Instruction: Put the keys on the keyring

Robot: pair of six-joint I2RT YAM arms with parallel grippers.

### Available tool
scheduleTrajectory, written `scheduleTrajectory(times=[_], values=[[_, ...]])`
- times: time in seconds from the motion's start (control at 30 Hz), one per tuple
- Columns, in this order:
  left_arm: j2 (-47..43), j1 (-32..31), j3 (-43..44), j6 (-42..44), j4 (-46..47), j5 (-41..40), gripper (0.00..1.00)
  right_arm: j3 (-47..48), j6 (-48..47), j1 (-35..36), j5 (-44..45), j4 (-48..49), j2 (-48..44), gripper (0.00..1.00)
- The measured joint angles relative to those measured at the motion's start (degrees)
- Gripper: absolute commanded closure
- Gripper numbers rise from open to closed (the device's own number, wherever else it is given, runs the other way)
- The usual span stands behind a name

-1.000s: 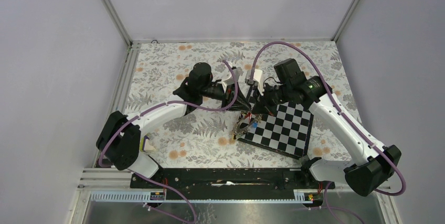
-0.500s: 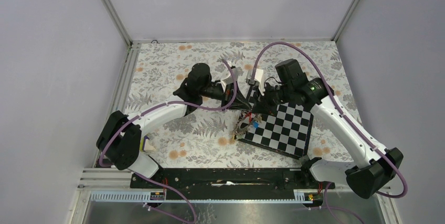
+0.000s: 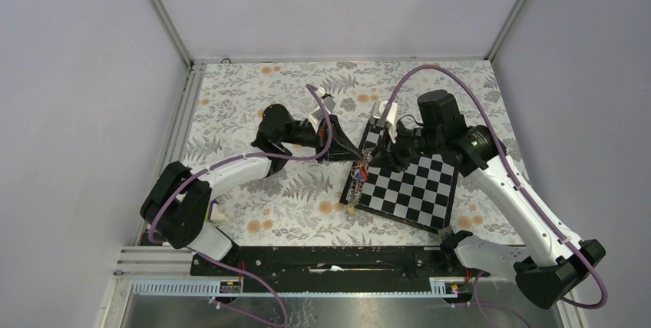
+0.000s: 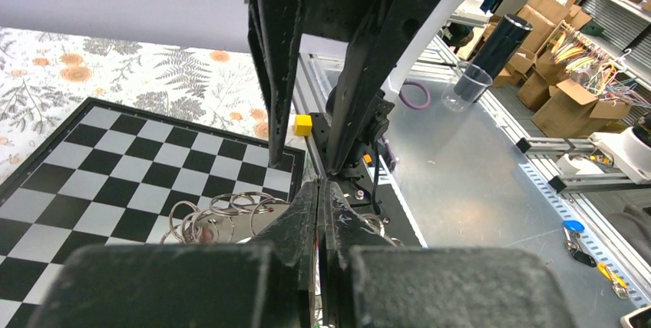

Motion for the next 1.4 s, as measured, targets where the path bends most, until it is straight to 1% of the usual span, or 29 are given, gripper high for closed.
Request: scheduleTrajectory(times=[0.17,0.27,0.5,0.83,1.27,1.4], values=[[0.0,0.0,-1.5,-5.6,8.0,0.0,1.00,-0.3,0.0,-0.1,-1.9,1.3,0.6,0.60],[0.0,0.0,-2.3,-7.5,10.9,0.0,1.00,-0.3,0.0,-0.1,-2.6,1.7,0.9,0.61],[0.0,0.0,-3.1,-9.1,13.0,-0.1,1.00,-0.3,0.0,-0.1,-4.0,1.8,1.1,0.62],[0.0,0.0,-3.1,-9.1,13.1,-0.5,1.00,-1.2,-0.1,-0.1,-6.7,2.2,1.1,0.65],[0.0,0.0,-3.1,-8.5,12.0,-0.5,1.00,-1.2,0.0,-0.1,-8.2,2.6,2.8,0.82],[0.0,0.1,-3.2,-7.7,11.8,-0.7,1.00,-1.2,0.1,-0.1,-8.5,2.6,3.0,0.96]])
